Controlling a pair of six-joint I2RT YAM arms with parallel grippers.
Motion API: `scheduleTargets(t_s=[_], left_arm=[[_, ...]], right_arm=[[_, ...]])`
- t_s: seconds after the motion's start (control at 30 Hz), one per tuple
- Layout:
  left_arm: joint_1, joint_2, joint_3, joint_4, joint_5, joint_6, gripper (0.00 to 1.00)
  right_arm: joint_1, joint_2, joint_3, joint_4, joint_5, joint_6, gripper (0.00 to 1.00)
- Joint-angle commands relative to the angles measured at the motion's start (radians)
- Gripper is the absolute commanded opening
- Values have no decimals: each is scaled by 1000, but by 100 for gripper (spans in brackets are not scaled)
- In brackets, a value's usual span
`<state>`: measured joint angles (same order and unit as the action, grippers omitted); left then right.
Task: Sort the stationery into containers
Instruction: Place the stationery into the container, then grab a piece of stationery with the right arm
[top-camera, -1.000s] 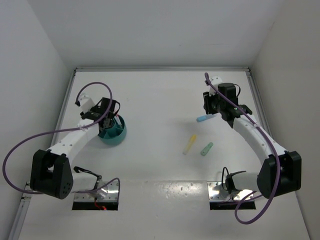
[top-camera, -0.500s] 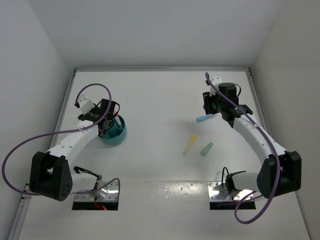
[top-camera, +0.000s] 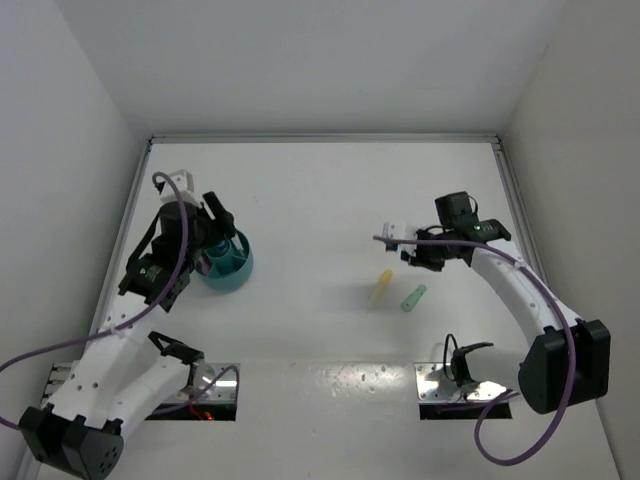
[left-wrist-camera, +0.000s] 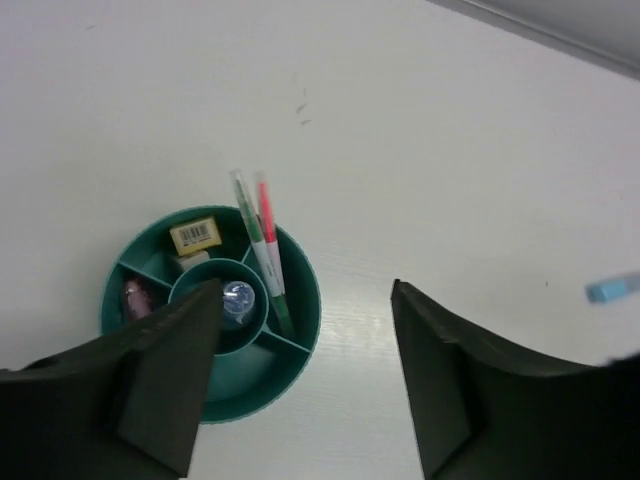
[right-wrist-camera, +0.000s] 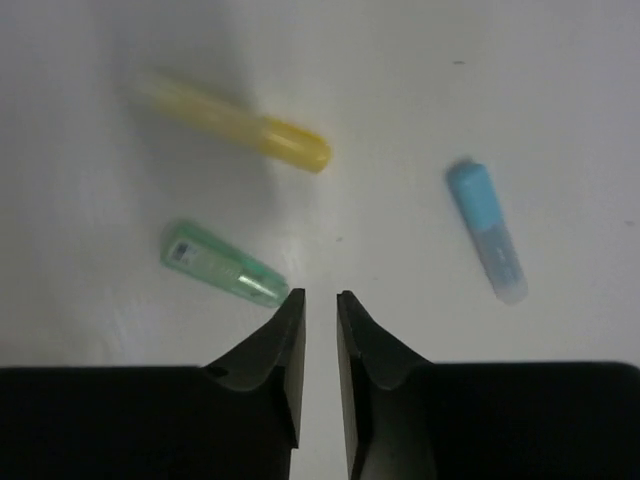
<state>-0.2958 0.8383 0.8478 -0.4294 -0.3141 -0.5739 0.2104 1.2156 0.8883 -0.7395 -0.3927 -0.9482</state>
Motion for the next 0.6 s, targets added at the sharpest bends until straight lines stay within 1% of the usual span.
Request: scheduleTargets(t_s=[0.0, 0.03, 0.07, 0.1, 0.13, 0.17, 0.27, 0.37, 0.4, 0.47, 0.57], left_arm=[[-6, -53, -68, 52, 202, 158, 77], [-6, -76, -96, 52, 176, 158, 77], [-6, -76, -96, 52, 176, 158, 78], [3, -88, -108, 52, 176, 167, 78], [3, -88, -108, 43, 176, 167, 78], [3, -88, -108, 43, 167, 167, 78], [3, -110, -118, 43, 167, 178, 78], [14, -110, -127, 43, 167, 178, 78], [14, -110, -127, 52, 167, 178, 78], [14, -119, -127, 52, 167, 178, 78], [14, -119, -136, 52, 167, 178, 78]], right_arm=[[-5, -4, -46, -234, -113, -469, 21], [-5, 10, -46, -259, -113, -525, 27], [4, 24, -46, -280, -136, -540, 38], [4, 41, -29, -320, -136, -553, 39], [13, 77, -20, -337, -150, -554, 52], [14, 90, -20, -348, -161, -566, 55], [14, 113, -9, -357, -185, -593, 57], [14, 113, -69, -357, -169, -713, 57], [14, 122, -101, -357, -157, -783, 57], [14, 122, -133, -313, -115, -843, 57], [23, 122, -189, -226, -63, -874, 56]])
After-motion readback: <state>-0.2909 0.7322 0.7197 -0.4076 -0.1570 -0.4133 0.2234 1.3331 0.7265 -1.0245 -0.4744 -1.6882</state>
